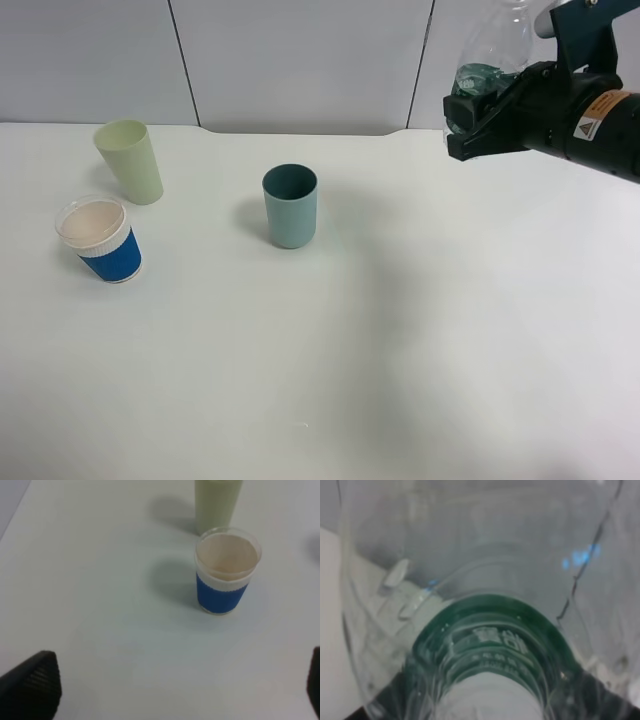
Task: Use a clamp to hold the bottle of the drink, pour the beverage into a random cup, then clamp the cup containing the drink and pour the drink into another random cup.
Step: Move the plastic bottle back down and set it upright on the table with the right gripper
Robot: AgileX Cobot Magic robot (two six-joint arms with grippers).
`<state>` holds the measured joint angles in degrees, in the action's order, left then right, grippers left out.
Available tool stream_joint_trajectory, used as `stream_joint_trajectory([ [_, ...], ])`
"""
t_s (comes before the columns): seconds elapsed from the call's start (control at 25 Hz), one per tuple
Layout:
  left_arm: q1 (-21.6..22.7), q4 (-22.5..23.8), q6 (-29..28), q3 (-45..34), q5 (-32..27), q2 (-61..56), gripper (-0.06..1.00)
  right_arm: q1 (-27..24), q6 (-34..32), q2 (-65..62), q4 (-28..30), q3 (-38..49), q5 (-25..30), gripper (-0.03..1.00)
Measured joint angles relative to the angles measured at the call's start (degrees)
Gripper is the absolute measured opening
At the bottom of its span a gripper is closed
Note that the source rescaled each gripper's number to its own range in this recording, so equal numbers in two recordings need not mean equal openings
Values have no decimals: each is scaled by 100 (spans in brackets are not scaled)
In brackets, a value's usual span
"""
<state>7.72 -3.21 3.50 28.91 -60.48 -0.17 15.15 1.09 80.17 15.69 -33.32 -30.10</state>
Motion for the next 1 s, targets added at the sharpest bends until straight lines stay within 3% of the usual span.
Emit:
stream_joint_trajectory([
  [0.08, 0, 0, 0, 0, 0, 0, 100, -12, 252, 244, -394, 132, -561, 1],
  [0.24, 0, 0, 0, 0, 0, 0, 100, -12, 444, 881, -970, 148, -1184, 1],
  [0.56, 0, 0, 0, 0, 0, 0, 100, -12, 453, 2579, -1260, 132, -3120, 1],
  [1.0, 0, 0, 0, 0, 0, 0, 100, -12, 453, 3749, -1300, -423, -3123, 1],
])
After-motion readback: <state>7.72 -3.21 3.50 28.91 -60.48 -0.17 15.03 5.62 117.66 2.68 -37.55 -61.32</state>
